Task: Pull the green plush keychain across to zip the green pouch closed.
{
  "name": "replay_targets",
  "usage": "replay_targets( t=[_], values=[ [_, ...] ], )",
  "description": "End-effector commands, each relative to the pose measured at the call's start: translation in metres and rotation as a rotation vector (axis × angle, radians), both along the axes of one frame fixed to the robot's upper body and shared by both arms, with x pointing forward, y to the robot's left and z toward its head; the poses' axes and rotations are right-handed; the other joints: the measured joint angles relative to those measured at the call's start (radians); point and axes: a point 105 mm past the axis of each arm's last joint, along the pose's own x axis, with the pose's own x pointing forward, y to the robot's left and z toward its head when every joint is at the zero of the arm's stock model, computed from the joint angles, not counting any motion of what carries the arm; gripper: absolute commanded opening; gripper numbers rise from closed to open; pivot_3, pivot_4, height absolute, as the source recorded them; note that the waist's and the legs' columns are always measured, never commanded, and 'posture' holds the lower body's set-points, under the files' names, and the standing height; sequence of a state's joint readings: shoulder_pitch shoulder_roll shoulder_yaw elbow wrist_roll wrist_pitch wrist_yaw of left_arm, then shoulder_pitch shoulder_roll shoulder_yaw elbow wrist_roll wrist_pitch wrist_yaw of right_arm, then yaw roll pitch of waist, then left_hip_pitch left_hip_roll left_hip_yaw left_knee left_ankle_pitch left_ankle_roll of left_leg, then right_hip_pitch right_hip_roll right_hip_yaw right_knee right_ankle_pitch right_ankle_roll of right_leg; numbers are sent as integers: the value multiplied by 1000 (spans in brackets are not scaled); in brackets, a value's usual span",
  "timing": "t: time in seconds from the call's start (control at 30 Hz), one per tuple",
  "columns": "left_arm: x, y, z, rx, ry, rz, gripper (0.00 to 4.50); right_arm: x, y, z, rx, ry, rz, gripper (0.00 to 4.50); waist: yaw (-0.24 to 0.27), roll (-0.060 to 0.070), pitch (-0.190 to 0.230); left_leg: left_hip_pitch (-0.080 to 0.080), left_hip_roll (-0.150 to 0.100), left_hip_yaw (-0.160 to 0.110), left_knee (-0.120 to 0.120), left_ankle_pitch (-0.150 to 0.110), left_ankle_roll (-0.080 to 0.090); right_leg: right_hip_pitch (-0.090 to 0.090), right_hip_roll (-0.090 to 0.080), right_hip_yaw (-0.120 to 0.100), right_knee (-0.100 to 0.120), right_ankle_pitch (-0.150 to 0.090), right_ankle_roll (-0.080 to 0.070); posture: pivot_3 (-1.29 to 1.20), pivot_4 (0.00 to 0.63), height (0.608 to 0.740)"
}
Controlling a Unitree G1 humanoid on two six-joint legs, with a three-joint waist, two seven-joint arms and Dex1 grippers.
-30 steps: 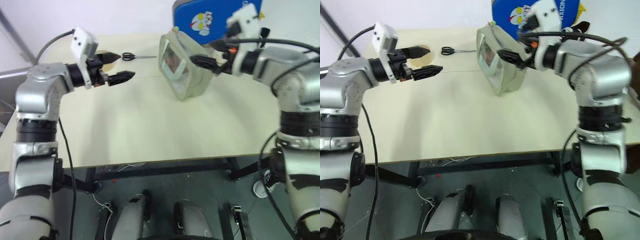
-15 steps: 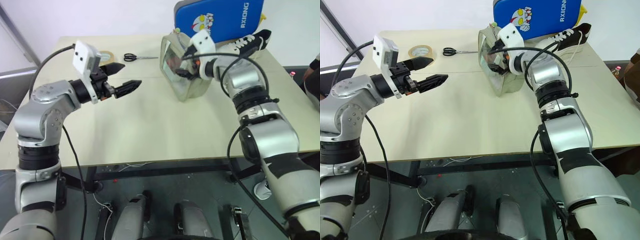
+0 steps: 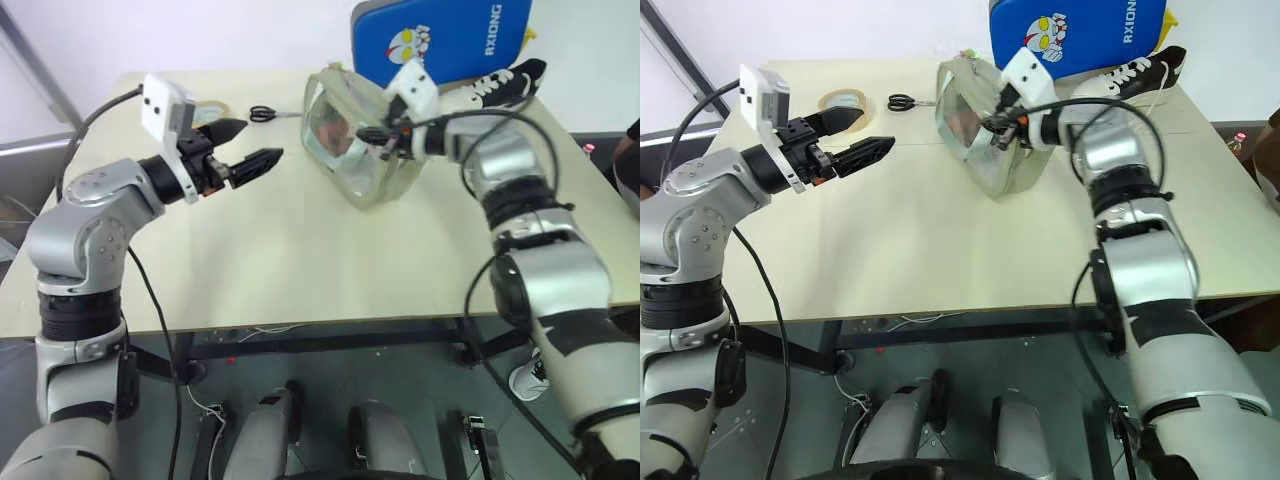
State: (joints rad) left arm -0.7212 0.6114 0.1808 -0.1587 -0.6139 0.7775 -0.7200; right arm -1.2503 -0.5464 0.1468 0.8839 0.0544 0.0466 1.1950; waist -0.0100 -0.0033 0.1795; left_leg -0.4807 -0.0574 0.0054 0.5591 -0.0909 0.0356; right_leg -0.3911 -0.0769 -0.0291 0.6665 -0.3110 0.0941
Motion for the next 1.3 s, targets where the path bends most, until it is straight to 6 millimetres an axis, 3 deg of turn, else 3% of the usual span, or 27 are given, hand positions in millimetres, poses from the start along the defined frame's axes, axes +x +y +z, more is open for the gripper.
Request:
replay_targets(
  t=[0.03,0.2,0.3,0.43,0.6,0.67,0.7,0.8,0.9,1.0,1.13,1.23,1.3],
  values=[
    [-8,-1,12,9,-50,-25,4500,-26,-21,3,-116,-60,143,41,-1,0,0,0,0,0,0,0,0,0,0,0,0,0,0,0,150,740],
    [-6,-7,8,8,-39,-45,4500,-33,-52,-36,-232,-22,118,41,-5,0,0,4,0,0,1,0,0,3,-1,0,1,0,0,0,150,740],
    [-8,-12,6,9,-31,-67,4500,-35,-54,-29,-200,-29,105,1197,-4,0,0,4,1,0,1,0,0,3,-1,1,1,0,0,0,150,740],
    [-11,-8,7,5,-13,-77,4500,-43,-65,-6,-228,-80,69,3161,1,1,0,2,0,0,1,0,0,1,-2,1,1,0,0,0,150,740],
    [-13,6,4,36,11,-56,4500,-63,-68,27,-216,-82,47,3161,-1,1,1,2,1,0,1,-1,0,-2,-2,1,0,0,-1,0,150,740],
    [-10,20,1,50,26,-12,4500,-70,-47,43,-134,-103,72,3161,-8,1,1,3,1,0,0,-1,0,-2,-3,1,0,-1,-1,0,150,740],
    [-7,27,-1,59,30,16,4500,-68,-26,47,-61,-100,69,3161,-18,2,0,3,1,0,0,-1,0,-2,-3,2,0,-1,-3,0,150,740],
    [-3,34,-3,71,32,43,4500,-64,10,39,-21,-94,57,3161,-26,2,0,4,1,0,-1,-1,0,-2,-2,2,1,-2,-4,0,150,740],
    [-2,29,-1,72,23,32,4500,-51,33,11,-100,-58,33,3161,-19,2,0,1,1,0,-1,-1,0,-5,-2,2,1,-1,-3,0,150,740],
    [-3,26,-1,81,14,30,4500,-39,34,-5,-189,-44,-13,3161,3,2,0,1,0,0,0,-1,1,-5,-3,2,-1,-1,-3,0,150,740],
    [-11,25,-3,84,15,27,4500,-33,30,-8,-212,-31,-43,3161,10,2,0,1,-1,0,1,-1,1,-4,-4,2,-1,-1,-4,0,150,740],
    [-14,28,-3,76,22,44,4500,-33,31,-6,-201,-32,-27,2339,9,2,0,1,-1,0,1,-1,1,-4,-4,2,-1,0,-4,0,150,740],
    [-16,31,-3,79,26,52,4500,-34,34,-2,-194,-50,-9,1343,4,2,0,1,-1,0,1,-1,1,-4,-3,2,0,0,-3,0,150,740]
  ],
)
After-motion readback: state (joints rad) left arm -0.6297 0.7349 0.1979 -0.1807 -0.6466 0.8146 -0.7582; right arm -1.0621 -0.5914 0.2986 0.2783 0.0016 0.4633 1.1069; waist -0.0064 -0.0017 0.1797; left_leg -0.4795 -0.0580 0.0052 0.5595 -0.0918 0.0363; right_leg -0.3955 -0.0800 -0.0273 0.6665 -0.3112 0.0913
